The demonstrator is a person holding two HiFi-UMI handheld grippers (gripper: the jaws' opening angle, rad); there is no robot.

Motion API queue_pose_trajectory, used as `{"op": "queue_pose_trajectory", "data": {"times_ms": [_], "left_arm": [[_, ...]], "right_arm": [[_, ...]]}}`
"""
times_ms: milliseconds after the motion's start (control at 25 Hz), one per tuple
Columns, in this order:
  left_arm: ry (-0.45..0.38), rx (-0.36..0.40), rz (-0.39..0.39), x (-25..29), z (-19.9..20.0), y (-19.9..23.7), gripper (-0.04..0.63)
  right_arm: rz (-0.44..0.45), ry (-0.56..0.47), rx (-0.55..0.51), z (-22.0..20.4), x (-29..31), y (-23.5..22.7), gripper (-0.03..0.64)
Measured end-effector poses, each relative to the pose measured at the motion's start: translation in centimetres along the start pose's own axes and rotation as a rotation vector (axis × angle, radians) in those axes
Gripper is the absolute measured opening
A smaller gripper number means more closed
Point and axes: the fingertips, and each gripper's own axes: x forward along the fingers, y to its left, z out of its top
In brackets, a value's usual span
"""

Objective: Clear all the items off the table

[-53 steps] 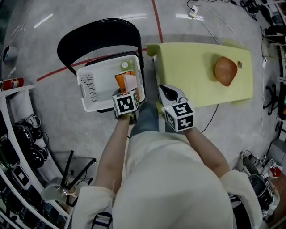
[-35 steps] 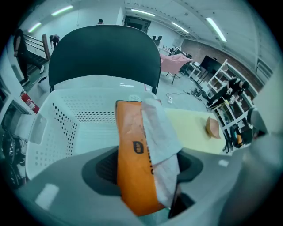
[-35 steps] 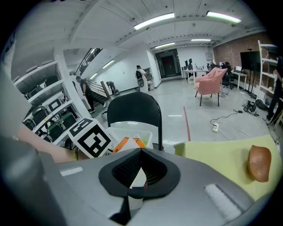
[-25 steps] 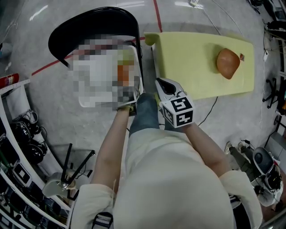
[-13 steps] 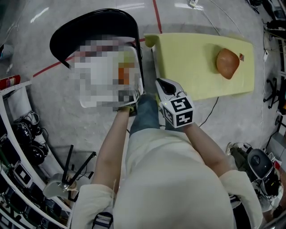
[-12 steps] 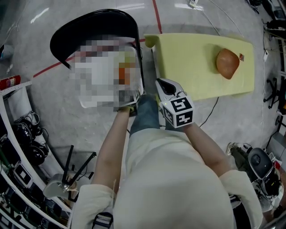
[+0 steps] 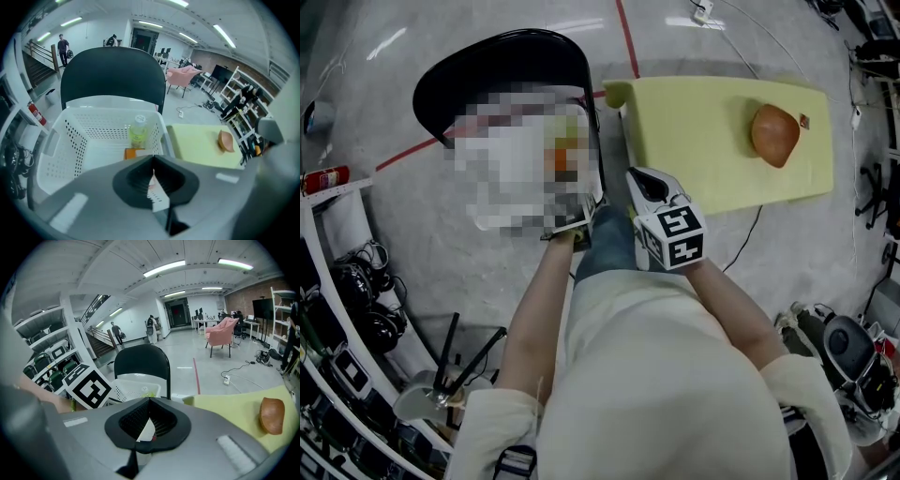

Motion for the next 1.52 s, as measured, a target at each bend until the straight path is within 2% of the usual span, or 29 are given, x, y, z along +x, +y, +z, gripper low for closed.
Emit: {"op": "queue_pose_trajectory", "data": {"times_ms": [600, 1040, 1320, 1520], "left_arm": [[-0.039, 0.022, -0.121, -3.6, 0.3, -3.2, 0.009], [-0.059, 0.1, -0.151, -5.9, -0.5, -5.3, 0.008], [-0.096, 0.087, -0.18, -7.0, -0.5, -7.7, 0.008], [-0.109, 0.089, -0.174, -8.1, 0.0, -10.3, 0.009]], "right_arm": [[-0.042, -0.057, -0.007, 0.6, -2.2, 0.0, -0.002], [-0.067, -0.11, -0.007, 0.6, -4.6, -0.3, -0.002], [-0.076, -0.15, -0.009, 0.9, -6.8, -2.1, -0.002], [-0.084, -0.166, -0.016, 0.2, -9.1, -4.2, -0.002]]}}
